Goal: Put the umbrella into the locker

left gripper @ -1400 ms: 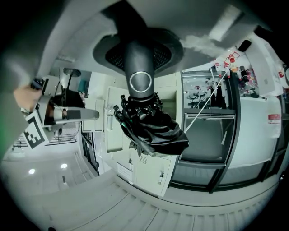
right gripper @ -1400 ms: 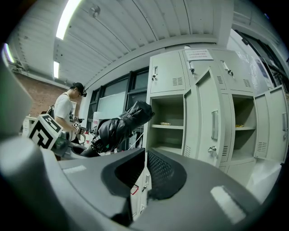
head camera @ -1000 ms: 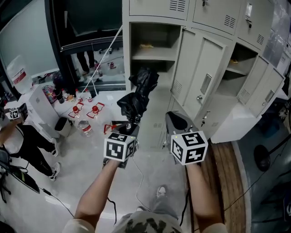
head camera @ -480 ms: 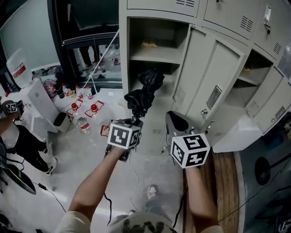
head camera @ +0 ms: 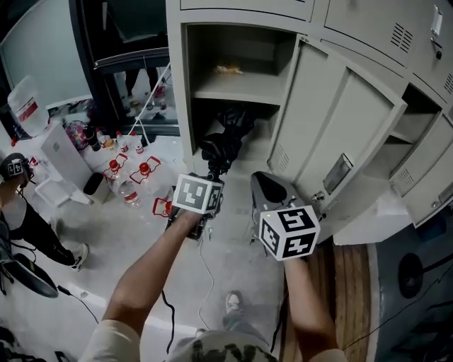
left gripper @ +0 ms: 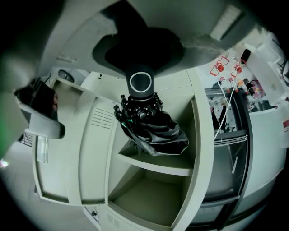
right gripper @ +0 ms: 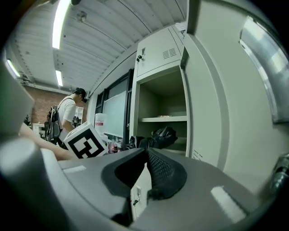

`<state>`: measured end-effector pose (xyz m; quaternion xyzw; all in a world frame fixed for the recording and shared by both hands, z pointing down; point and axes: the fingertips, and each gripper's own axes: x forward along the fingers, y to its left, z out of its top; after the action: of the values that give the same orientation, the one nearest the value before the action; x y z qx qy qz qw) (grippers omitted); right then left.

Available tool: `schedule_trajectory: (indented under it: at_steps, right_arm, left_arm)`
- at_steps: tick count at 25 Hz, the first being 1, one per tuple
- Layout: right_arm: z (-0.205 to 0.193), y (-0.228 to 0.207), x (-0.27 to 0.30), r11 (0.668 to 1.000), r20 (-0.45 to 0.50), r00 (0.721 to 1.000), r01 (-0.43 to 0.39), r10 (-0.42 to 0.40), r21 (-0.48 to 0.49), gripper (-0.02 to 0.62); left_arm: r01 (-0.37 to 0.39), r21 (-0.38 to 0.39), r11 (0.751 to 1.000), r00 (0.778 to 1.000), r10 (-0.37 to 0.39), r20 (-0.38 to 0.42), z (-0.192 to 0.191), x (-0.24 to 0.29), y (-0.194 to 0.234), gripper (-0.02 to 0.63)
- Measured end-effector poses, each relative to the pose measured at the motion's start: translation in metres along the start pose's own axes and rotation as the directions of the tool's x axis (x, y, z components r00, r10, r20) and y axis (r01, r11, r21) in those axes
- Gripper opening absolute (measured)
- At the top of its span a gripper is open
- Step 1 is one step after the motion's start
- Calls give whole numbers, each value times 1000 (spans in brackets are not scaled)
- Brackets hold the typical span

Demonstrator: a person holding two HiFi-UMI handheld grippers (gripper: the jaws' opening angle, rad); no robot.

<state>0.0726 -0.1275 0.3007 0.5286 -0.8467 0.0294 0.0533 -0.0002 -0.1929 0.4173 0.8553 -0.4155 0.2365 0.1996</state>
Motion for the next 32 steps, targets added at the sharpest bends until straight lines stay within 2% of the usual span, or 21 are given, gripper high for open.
schedule_trajectory:
  at_steps: [3, 8, 13, 17, 22, 28, 32]
  right_arm:
    - [0, -9, 12, 1000, 0, 1000, -13, 13, 10, 2]
    - [-2, -18, 35, 999, -17, 999, -42, 42, 6, 2]
    - [-3, -26, 55, 999, -18, 999, -48, 48, 19, 5]
    - [-4, -32, 67, 998, -15, 998, -56, 56, 26, 6]
    - [-1, -42, 79, 998, -15, 999, -39, 39, 40, 6]
    - [-3, -51, 87, 998, -12, 999, -33, 34, 60, 6]
    - [-3, -51, 93, 997, -7, 999, -42, 42, 70, 6]
  left_arm:
    - [35, -29, 999, 999, -35, -6, 5, 25, 4, 86]
    - [-19, -43, 999, 998, 16, -56, 17, 34, 16, 86]
    - [-12, -76, 997, 997, 6, -74, 20, 51, 25, 87]
    - [0, -132, 991, 995, -13, -98, 22, 61, 30, 87]
    - [-37, -94, 995, 987, 22, -157, 22, 69, 42, 91]
    - [-69, -96, 993, 978, 49, -204, 20, 78, 53, 93]
    - [-61, -107, 992, 973, 35, -230, 24, 82, 54, 95]
